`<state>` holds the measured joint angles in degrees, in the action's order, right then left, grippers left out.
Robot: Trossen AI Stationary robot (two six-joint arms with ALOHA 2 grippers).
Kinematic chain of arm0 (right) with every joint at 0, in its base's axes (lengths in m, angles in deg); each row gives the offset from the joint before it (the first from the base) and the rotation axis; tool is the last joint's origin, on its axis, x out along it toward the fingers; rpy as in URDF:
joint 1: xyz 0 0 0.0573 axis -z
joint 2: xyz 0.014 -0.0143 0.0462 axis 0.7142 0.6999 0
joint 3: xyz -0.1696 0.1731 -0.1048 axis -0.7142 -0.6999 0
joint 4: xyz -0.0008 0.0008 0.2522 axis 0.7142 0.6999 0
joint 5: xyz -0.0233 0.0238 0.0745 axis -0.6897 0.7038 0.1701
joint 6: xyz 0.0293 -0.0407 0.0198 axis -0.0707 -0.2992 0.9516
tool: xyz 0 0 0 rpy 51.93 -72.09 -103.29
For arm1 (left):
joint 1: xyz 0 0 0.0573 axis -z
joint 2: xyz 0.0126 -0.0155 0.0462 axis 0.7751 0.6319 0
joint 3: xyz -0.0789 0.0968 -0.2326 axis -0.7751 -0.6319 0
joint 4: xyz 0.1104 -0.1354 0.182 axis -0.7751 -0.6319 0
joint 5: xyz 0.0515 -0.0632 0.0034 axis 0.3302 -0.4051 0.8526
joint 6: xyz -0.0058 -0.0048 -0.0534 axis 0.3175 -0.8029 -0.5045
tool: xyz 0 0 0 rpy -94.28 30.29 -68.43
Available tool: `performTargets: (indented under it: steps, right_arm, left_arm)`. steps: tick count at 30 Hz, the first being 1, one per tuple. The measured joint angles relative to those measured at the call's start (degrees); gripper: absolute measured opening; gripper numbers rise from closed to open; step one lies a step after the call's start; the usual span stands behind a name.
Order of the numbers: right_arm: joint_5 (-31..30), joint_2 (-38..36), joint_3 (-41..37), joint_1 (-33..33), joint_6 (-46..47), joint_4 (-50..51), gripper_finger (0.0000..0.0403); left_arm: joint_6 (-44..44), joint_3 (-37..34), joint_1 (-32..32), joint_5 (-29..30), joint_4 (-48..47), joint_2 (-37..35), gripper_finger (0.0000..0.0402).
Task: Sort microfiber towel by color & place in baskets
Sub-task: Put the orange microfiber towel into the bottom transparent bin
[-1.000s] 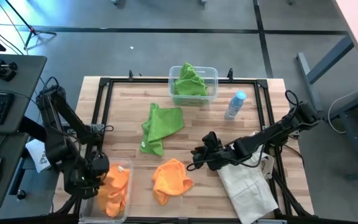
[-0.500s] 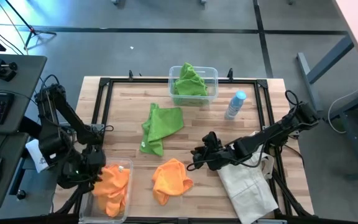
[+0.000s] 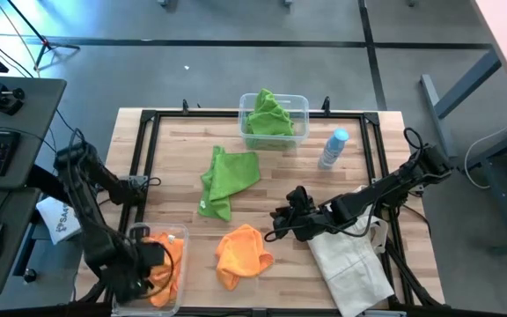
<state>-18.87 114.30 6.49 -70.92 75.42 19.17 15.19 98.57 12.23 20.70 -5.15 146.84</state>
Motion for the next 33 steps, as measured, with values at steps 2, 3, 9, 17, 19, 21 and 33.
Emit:
performTargets:
  steps: [2, 3, 9, 17, 19, 21, 33]
  right_arm:
    - [0.0, 0.0, 0.0, 0.0, 0.0, 0.0, 0.0128]
    - [0.0, 0.0, 0.0, 0.0, 0.0, 0.0, 0.0128]
    - [0.0, 0.0, 0.0, 0.0, 0.0, -0.4, 0.0128]
    - [0.0, 0.0, 0.0, 0.0, -0.4, -2.5, 0.0128]
    - [0.1, 0.0, 0.0, 0.0, -0.5, -2.9, 0.0128]
    - [0.1, 0.0, 0.0, 0.0, -0.9, -3.2, 0.0128]
    - [0.1, 0.1, 0.0, 0.6, -0.3, -5.8, 0.0128]
  left_arm:
    - [1.2, 0.0, -0.1, 0.1, -0.1, 3.0, 0.0122]
    - [1.6, 0.0, -0.2, 0.3, -0.1, 4.5, 0.0122]
    - [4.2, 0.0, -0.8, 0.9, 4.2, 11.7, 0.0122]
    - [3.5, 0.0, -0.8, 1.5, 8.1, 14.2, 0.0122]
    - [1.7, 0.0, -0.8, 1.6, 6.2, 13.5, 0.0122]
    - [-0.1, 0.0, -0.8, 1.9, 4.0, 12.1, 0.0122]
    - [-10.7, 0.0, 0.8, 5.5, -3.8, -3.9, 0.0122]
